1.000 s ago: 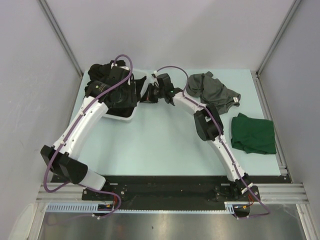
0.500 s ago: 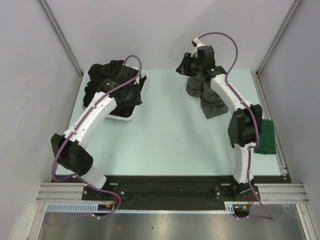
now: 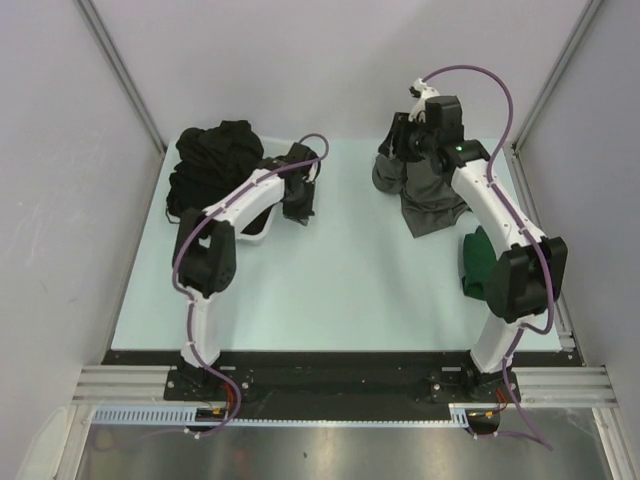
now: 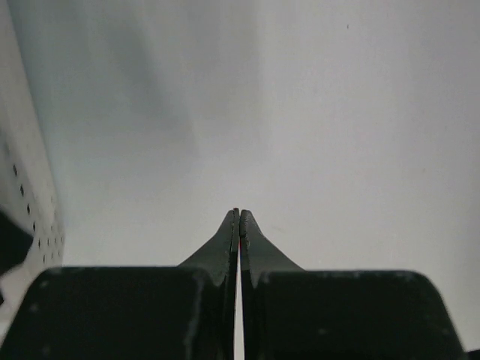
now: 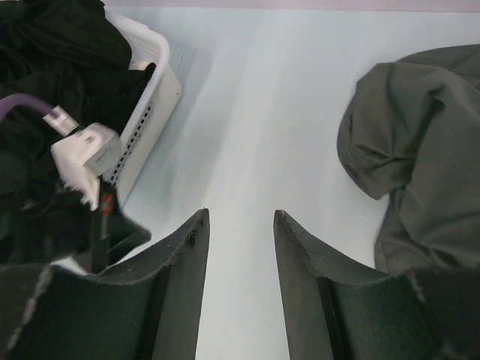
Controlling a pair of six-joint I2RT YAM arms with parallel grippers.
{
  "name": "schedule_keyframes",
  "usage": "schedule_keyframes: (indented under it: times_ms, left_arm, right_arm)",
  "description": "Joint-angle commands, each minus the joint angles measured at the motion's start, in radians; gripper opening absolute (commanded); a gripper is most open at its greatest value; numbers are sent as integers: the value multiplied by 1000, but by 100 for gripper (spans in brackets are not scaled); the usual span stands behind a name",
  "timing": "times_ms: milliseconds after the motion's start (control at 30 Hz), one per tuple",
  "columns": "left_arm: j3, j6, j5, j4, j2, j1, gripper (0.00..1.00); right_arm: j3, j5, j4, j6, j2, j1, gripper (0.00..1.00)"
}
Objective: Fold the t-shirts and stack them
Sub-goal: Move the tshirt to the center of the board
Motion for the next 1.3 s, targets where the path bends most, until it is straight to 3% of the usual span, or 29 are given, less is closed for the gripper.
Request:
schedule_keyframes:
  times_ms: [0, 267, 767, 1267]
  left_arm:
    - [164, 48, -28, -9, 95, -7, 0]
    - [273, 36, -34, -10, 241, 38, 0]
    - [348, 9, -139, 37, 335, 110, 0]
    - [375, 16, -113, 13, 356, 265, 0]
  right_arm:
    - [-39, 3, -13, -31, -136, -10, 45]
    - [-71, 2, -57, -54, -201, -13, 46]
    - [-104, -1, -117, -65, -248, -10, 47]
    - [-111, 32, -145, -59, -245, 16, 47]
